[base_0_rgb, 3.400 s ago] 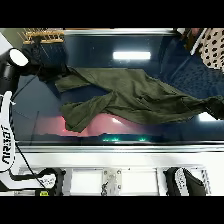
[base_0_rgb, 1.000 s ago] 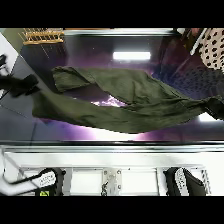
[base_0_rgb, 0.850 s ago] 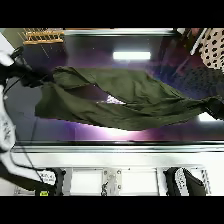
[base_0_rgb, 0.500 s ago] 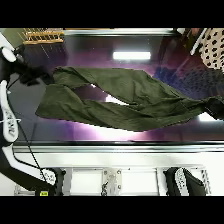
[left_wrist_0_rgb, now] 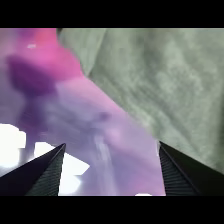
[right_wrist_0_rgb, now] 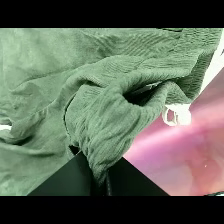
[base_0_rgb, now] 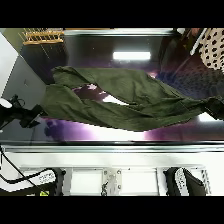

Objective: Fold the clothes and pants, and hang the long-sleeved shirts on hangers.

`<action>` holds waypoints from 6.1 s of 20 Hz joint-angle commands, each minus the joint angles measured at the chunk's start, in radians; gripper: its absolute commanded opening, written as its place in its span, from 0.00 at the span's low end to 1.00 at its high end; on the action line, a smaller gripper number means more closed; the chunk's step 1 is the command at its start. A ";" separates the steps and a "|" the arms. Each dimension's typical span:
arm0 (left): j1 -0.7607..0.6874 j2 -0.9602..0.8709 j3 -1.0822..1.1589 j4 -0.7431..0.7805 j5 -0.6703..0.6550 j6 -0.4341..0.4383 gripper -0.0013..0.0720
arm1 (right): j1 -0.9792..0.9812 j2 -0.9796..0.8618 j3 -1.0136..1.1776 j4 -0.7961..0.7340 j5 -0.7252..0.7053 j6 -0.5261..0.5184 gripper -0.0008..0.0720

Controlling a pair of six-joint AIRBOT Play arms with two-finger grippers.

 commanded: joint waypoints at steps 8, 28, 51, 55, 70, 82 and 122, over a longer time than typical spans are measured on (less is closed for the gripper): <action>-0.140 -0.180 0.071 -0.222 0.094 0.052 0.85 | 0.000 -0.002 0.000 -0.001 0.000 0.001 0.08; -0.132 0.060 0.607 0.098 -0.073 0.106 0.03 | 0.295 -0.556 0.729 -0.550 0.270 0.172 0.08; 0.031 0.452 -0.261 0.211 -0.153 0.297 0.82 | 0.127 -0.182 -0.171 -0.850 0.138 0.236 0.82; -0.003 0.445 -0.087 0.024 -0.082 0.211 0.82 | 0.152 -0.134 -0.008 -0.714 0.101 0.239 0.82; -0.534 -0.558 0.821 -0.069 0.303 -0.126 0.82 | 0.386 -0.095 0.024 -0.421 -0.001 0.239 0.82; -0.586 -0.845 1.123 -0.068 0.285 -0.225 0.82 | 0.387 -0.095 0.024 -0.420 -0.001 0.239 0.82; -0.671 -0.090 0.642 0.173 -0.291 0.447 0.80 | 0.387 -0.095 0.024 -0.368 -0.001 0.239 0.82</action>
